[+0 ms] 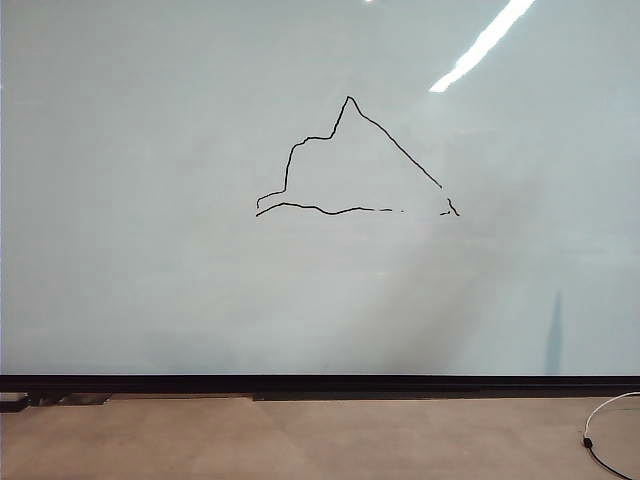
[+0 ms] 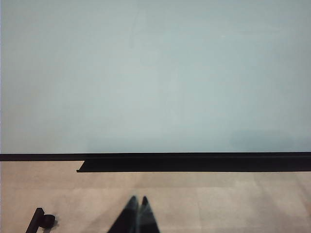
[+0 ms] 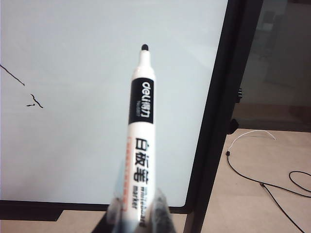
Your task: Pick up the pen on the shelf to the right of the whiteboard and draw a triangle.
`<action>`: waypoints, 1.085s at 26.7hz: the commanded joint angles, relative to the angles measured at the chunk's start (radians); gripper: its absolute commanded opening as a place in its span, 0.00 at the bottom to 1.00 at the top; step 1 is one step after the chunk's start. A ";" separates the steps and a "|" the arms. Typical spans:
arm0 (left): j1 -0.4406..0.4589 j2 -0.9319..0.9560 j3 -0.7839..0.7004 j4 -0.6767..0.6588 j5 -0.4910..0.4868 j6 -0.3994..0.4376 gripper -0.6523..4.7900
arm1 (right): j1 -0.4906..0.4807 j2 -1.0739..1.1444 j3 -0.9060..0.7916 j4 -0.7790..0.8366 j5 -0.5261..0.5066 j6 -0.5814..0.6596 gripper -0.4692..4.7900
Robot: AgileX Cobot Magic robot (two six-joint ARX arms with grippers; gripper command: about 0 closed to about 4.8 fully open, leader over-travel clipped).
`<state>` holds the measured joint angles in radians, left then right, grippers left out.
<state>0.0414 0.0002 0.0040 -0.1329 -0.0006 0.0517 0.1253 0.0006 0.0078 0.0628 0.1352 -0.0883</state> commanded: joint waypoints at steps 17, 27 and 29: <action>0.000 0.000 0.003 0.006 0.004 0.000 0.11 | 0.001 0.000 -0.004 -0.014 0.008 -0.002 0.09; 0.000 0.000 0.003 0.006 0.004 0.000 0.11 | -0.108 0.000 -0.004 -0.014 0.004 -0.002 0.09; 0.000 0.000 0.003 0.006 0.004 0.000 0.11 | -0.108 0.000 -0.004 -0.014 0.001 -0.002 0.09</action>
